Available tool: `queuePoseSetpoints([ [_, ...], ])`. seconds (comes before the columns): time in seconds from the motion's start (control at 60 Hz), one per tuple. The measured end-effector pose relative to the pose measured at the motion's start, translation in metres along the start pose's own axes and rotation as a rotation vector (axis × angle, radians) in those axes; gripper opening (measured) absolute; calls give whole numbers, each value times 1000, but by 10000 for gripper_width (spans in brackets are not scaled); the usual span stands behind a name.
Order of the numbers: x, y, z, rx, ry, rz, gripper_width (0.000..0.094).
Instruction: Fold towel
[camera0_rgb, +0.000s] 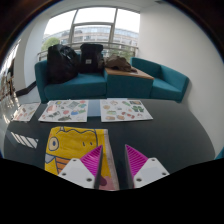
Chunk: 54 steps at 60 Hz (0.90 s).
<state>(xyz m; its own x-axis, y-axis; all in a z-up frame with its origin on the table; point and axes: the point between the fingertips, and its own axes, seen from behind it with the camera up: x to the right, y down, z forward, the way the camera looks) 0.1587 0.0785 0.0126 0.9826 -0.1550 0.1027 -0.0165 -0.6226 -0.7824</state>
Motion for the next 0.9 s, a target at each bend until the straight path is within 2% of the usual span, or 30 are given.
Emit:
queuePoseSetpoints([
  [0.033, 8, -2, -3, 11, 4, 8, 482],
  [0.117, 21, -17, -20, 55, -7, 47, 594],
  [0.283, 22, -46, -94, 139, -72, 106, 724],
  [0.45, -3, -48, -180, 211, -147, 118, 763],
  [0.75, -67, 19, -288, 226, -225, 64, 774],
  [0.9, -84, 23, -331, 264, -252, 41, 778],
])
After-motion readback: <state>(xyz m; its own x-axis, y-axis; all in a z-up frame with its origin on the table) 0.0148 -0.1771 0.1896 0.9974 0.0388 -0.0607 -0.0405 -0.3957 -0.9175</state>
